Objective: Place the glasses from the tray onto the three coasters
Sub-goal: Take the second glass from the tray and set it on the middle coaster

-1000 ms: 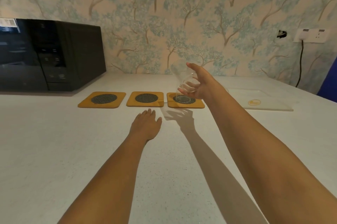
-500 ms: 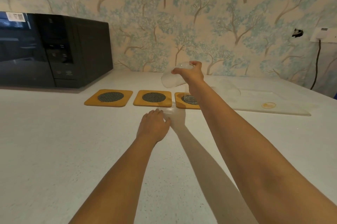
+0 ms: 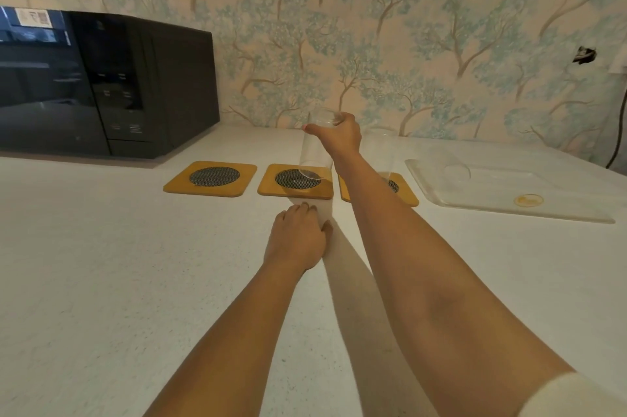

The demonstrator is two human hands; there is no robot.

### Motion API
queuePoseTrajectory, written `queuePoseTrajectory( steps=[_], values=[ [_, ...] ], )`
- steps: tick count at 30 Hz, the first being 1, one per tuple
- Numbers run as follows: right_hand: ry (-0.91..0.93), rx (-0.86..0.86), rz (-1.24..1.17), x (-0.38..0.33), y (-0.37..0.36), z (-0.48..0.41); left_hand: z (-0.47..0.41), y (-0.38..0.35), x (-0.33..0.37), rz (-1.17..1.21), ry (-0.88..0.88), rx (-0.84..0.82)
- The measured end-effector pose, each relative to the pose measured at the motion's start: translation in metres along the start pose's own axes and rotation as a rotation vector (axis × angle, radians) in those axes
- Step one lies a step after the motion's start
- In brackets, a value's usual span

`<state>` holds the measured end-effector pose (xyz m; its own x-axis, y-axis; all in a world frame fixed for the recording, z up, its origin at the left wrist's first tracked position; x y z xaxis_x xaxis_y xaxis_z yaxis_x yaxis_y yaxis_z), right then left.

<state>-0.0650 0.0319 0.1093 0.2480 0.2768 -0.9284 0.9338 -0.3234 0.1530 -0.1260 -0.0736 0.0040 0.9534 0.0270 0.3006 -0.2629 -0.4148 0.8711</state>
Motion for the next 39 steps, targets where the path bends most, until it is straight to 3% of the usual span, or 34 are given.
queuePoseTrajectory(
  steps=[11,25,32,35,39],
  values=[
    [-0.032,-0.068,0.059,0.01,-0.033,-0.009,0.003,0.011,-0.001,0.179,0.018,-0.046],
    [0.006,-0.127,0.094,0.02,-0.048,-0.01,0.006,0.016,-0.001,0.135,-0.053,-0.061],
    [0.092,-0.163,0.24,0.03,-0.045,-0.007,0.003,0.011,0.0,0.116,-0.011,-0.064],
    [0.088,-0.157,0.24,0.037,-0.043,-0.005,0.004,0.011,0.002,0.138,0.083,-0.061],
    [0.072,-0.185,0.234,0.044,-0.043,-0.003,0.003,0.006,0.002,0.092,0.053,-0.039]
  ],
)
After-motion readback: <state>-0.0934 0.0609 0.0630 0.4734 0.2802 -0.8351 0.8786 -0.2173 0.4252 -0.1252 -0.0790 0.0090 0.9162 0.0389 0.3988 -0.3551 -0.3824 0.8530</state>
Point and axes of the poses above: each hand's wrist, its own z-axis away from the middle knuckle, its own y-axis out of the back of the hand, x = y × z, the point moved 2 cm from there along -z, towards the middle knuckle, and after that the axes turned 8 degrees about x, right-handed, at the moved point
